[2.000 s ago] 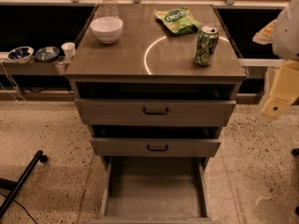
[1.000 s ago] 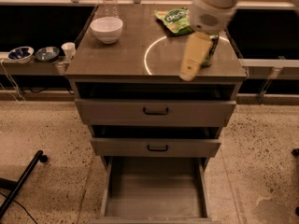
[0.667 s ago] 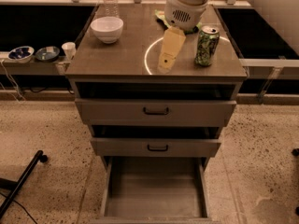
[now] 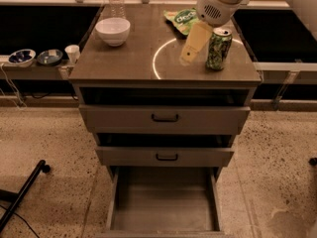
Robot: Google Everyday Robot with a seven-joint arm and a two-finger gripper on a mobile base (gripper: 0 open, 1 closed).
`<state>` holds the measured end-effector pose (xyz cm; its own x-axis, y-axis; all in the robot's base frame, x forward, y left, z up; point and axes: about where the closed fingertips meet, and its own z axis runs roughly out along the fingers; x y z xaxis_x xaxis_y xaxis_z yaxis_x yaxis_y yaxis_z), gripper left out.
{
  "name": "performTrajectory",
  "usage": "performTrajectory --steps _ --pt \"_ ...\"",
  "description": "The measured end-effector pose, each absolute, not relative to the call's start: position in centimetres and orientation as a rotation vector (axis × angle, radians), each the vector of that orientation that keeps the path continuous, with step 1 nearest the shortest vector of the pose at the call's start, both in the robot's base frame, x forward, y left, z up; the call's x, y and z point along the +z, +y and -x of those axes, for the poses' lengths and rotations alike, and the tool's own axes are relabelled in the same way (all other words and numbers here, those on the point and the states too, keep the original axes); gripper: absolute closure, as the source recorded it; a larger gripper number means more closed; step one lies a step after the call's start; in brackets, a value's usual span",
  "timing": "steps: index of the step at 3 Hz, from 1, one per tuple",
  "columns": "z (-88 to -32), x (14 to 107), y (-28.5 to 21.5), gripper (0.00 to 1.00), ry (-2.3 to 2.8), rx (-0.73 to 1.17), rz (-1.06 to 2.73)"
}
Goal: Place green rice chip bag into bottom drawer
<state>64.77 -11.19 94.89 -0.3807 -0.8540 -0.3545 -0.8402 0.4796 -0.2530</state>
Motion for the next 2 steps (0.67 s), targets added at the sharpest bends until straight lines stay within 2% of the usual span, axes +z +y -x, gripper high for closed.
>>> performTrajectory --steps 1,2 --pt "-70.2 95.7 -13.0 0.0 2.24 0.081 1.178" --pt "-75.5 96.9 -12.9 0.0 2.2 0.094 0.995"
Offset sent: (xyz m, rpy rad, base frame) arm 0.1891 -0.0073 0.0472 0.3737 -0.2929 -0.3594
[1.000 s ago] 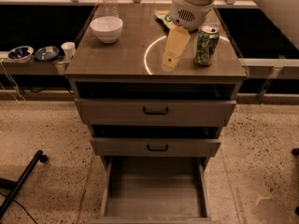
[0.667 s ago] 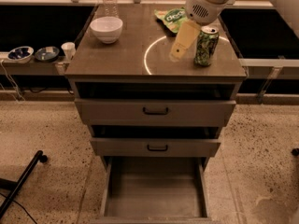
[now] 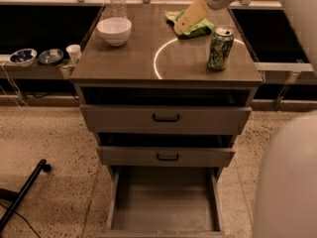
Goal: Place green rice chip bag into bottom drawer
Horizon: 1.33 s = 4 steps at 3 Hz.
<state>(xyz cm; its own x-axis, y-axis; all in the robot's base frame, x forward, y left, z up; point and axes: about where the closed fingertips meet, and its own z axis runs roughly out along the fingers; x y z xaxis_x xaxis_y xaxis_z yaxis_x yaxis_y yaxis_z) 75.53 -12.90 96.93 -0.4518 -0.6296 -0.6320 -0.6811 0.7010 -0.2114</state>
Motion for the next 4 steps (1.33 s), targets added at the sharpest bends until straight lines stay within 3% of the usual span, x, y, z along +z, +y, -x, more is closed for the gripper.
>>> performTrajectory --steps 2,4 --pt "-84.8 92.9 -12.5 0.0 2.312 0.081 0.645" --pt "-86.5 92.0 -11.9 0.0 2.302 0.107 0.602"
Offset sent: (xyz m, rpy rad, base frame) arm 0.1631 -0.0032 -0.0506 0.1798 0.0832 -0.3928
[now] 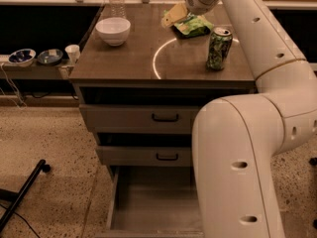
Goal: Place green rice chip bag into bottom drawer
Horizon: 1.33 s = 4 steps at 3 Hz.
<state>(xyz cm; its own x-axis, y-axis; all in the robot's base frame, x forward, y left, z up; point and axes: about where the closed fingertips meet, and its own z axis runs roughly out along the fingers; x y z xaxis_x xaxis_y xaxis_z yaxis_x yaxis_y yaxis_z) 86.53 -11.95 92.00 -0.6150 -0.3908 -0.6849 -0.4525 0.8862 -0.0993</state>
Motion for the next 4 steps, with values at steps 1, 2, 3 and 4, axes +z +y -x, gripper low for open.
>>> performTrajectory --steps 1,2,3,4 --pt "-88.7 91.2 -11.6 0.0 2.253 0.18 0.53" --pt "-91.5 90.4 -11.0 0.0 2.192 0.241 0.427" --pt "-93.5 89.6 -9.5 0.0 2.174 0.225 0.378" --pt "-94.6 88.1 -9.2 0.0 2.2 0.167 0.336"
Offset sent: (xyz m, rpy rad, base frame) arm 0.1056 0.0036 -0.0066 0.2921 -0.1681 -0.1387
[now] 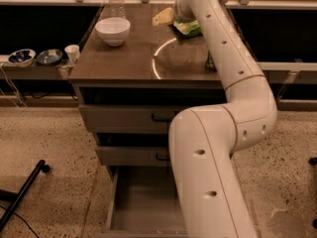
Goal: Place green rice chip bag into bottom drawer
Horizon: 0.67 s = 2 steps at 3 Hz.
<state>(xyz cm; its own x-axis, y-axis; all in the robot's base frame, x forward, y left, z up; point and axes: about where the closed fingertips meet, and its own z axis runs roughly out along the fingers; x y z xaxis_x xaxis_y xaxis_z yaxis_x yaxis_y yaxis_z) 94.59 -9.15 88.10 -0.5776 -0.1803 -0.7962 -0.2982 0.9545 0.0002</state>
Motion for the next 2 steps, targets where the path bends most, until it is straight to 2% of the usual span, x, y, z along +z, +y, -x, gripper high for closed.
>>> performTrajectory --steps 1,2 --pt "-95.0 86.6 -11.4 0.02 2.239 0.106 0.244" --pt "-94.9 86.5 -12.7 0.1 2.25 0.069 0.217"
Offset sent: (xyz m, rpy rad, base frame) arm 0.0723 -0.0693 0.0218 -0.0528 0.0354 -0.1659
